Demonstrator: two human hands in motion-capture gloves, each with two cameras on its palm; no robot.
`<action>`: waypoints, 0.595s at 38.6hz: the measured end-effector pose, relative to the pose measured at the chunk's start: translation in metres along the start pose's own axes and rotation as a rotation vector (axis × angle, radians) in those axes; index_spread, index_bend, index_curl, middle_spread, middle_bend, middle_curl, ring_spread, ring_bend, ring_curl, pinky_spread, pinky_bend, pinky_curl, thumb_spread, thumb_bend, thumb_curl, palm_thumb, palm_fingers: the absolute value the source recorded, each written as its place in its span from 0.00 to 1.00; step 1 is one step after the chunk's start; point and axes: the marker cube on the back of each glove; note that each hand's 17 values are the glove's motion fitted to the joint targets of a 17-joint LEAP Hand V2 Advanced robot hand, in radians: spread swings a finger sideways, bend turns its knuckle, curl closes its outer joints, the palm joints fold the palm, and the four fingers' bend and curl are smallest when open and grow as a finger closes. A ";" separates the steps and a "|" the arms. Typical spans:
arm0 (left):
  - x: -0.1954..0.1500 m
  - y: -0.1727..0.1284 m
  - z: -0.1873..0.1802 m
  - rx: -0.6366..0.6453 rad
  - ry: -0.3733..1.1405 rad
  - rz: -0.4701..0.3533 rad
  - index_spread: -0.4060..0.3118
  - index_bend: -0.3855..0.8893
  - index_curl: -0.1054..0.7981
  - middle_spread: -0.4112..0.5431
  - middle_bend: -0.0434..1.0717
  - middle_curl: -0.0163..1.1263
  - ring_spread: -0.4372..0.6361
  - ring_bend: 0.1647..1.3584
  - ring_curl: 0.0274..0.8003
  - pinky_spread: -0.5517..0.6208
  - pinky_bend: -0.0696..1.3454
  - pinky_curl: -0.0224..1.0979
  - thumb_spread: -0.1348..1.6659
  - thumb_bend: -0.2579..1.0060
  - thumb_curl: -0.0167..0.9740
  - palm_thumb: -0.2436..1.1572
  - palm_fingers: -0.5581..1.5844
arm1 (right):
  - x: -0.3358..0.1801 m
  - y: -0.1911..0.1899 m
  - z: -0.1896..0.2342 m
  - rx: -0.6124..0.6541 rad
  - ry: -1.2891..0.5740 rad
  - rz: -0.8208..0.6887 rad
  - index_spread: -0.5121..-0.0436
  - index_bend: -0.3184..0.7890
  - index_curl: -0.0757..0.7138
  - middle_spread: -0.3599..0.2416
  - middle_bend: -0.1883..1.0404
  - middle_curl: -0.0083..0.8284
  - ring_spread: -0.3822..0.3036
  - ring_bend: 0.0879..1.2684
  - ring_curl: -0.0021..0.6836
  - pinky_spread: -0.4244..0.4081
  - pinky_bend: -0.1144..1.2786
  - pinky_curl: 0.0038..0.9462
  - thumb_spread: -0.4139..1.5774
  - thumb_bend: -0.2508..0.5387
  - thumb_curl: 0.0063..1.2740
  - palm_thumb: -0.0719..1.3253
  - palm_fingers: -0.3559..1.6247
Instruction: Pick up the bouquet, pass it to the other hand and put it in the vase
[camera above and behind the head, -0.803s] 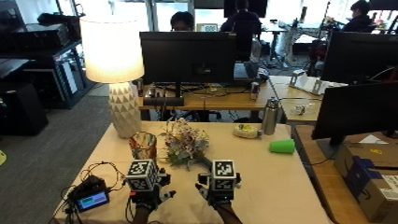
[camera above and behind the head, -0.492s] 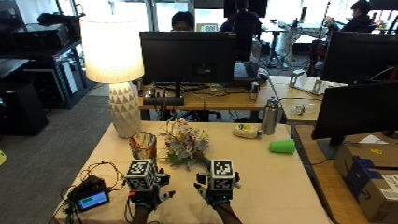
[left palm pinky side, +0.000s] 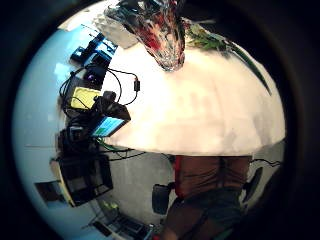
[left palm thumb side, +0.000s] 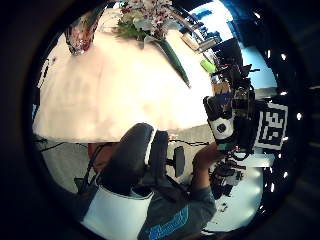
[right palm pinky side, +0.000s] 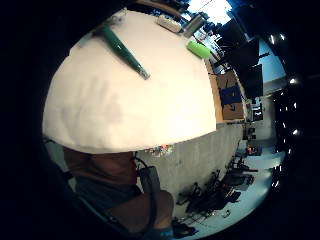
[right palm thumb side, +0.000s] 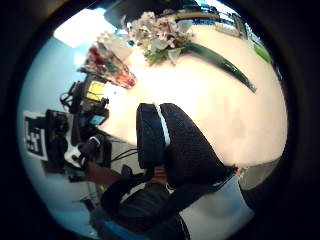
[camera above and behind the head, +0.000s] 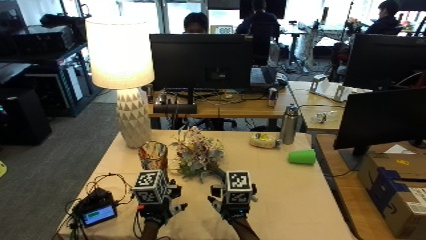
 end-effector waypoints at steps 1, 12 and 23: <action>0.000 0.000 0.000 0.001 0.002 0.000 0.43 0.40 0.31 0.54 0.22 0.22 0.74 0.35 0.26 0.85 0.41 0.26 0.60 0.18 0.26 0.30 0.31 | 0.001 0.000 0.000 0.001 0.003 0.001 0.31 0.41 0.31 0.78 0.35 0.30 0.89 0.16 0.24 0.91 0.47 0.30 0.80 0.36 0.15 0.27 0.19; -0.003 0.000 -0.002 0.022 0.016 -0.002 0.43 0.40 0.34 0.54 0.22 0.25 0.75 0.36 0.27 0.85 0.41 0.28 0.61 0.18 0.28 0.29 0.31 | 0.031 -0.017 -0.005 0.019 0.040 0.019 0.32 0.39 0.32 0.78 0.36 0.34 0.90 0.18 0.27 0.91 0.48 0.33 0.81 0.29 0.17 0.27 0.17; -0.003 -0.002 -0.002 0.054 0.046 -0.006 0.43 0.40 0.35 0.55 0.21 0.27 0.75 0.37 0.29 0.85 0.42 0.29 0.62 0.18 0.30 0.29 0.30 | 0.090 -0.081 0.035 0.059 0.001 0.027 0.35 0.37 0.30 0.80 0.31 0.34 0.90 0.18 0.30 0.92 0.52 0.35 0.78 0.29 0.19 0.27 0.13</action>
